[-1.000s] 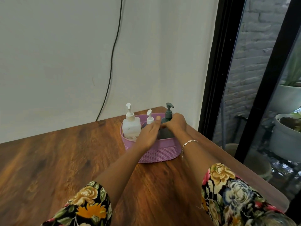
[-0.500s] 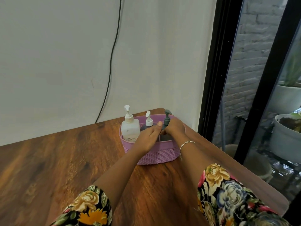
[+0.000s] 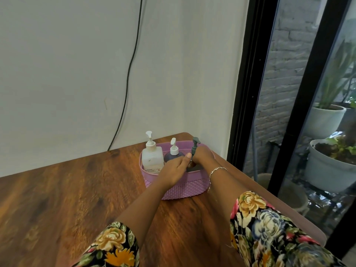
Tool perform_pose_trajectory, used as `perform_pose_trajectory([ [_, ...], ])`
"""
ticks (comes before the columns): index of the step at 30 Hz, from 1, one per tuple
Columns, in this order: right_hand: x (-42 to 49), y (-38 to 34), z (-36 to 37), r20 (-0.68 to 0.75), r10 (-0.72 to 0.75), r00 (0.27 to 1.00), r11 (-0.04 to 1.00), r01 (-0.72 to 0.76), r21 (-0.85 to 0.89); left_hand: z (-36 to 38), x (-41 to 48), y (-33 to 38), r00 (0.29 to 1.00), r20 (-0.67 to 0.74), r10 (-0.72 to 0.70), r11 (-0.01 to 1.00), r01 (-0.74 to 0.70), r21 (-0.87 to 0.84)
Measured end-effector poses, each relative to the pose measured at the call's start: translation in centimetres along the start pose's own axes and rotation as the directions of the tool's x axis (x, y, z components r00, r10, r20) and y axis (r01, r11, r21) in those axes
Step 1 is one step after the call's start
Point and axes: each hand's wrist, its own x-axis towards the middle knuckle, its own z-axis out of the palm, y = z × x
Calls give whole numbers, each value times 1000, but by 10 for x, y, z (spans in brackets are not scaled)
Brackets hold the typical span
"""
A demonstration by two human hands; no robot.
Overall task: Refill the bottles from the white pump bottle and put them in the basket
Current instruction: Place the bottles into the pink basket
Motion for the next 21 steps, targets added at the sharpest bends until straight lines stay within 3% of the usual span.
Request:
perform_pose_trajectory([
  [9, 0, -1, -18, 63, 20, 998, 998, -16, -56, -3, 1, 7, 999, -30, 36, 999, -36, -17],
  [13, -8, 9, -28, -29, -43, 999, 994, 40, -101, -2, -8, 2, 971, -233, 58, 981, -99, -168],
  [16, -9, 20, -24, -93, -63, 994, 997, 67, 40, -9, -22, -6, 908, -414, 66, 964, -165, -208],
  [21, -7, 40, -18, -307, 68, 949, 909, 68, 410, -31, -30, -22, 747, -662, -66, 961, -130, -243],
])
